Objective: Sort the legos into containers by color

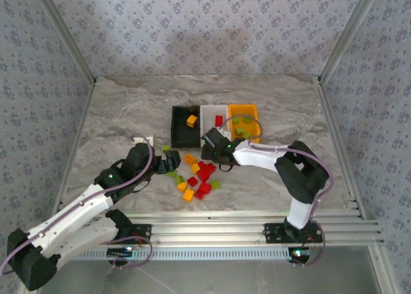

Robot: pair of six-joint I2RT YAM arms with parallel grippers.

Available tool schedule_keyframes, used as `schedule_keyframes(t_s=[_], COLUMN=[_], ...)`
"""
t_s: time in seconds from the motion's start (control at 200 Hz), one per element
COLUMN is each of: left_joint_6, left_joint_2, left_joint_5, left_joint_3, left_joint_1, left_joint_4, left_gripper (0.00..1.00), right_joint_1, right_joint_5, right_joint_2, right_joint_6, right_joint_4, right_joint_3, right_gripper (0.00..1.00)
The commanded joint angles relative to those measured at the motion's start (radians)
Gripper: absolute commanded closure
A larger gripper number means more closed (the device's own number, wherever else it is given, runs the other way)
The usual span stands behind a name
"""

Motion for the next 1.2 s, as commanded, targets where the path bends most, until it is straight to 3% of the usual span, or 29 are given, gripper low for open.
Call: schedule_keyframes(t_s=[0.0,0.195,0.49,0.72,0.989,1.199], left_joint_6=[-0.005,-0.010,-0.017,-0.021,-0.022,-0.019], left_joint_2=[-0.012,-0.006,-0.007,-0.010,-0.028,-0.055], left_joint_5=[-0.023,-0.027,-0.046,-0.046,-0.066,-0.089], left_joint_3=[-0.011,-0.014,-0.017,-0.021,-0.023,-0.031], left_joint_1=[-0.006,-0.005,-0.004,-0.001,-0.001,0.001], left_joint_4=[0.000,0.009,-0.009,-0.017,-0.027,-0.056], left_gripper=[0.01,0.00,0.00,0.00,0.00,0.00], right_joint_1=[-0.025,-0.035,-0.059,-0.062,-0.049,0.009], right_joint_5=[0.076,0.014,-0.055,-0.031,-0.024,-0.056], right_joint_2=[-0.105,-0.188,-0.023,0.062,-0.029,-0.143], right_joint_6=[0.042,-0.122,-0.183,-0.209,-0.252,-0.330], right_joint_4=[-0.122,-0.054,-0.063,-0.099,-0.087,-0.131], right_joint_3=[-0.097,-0.097,0.028,0.079,0.040,0.124], right_gripper=[0.26,0.21,0.24,0.37,0.69,0.73])
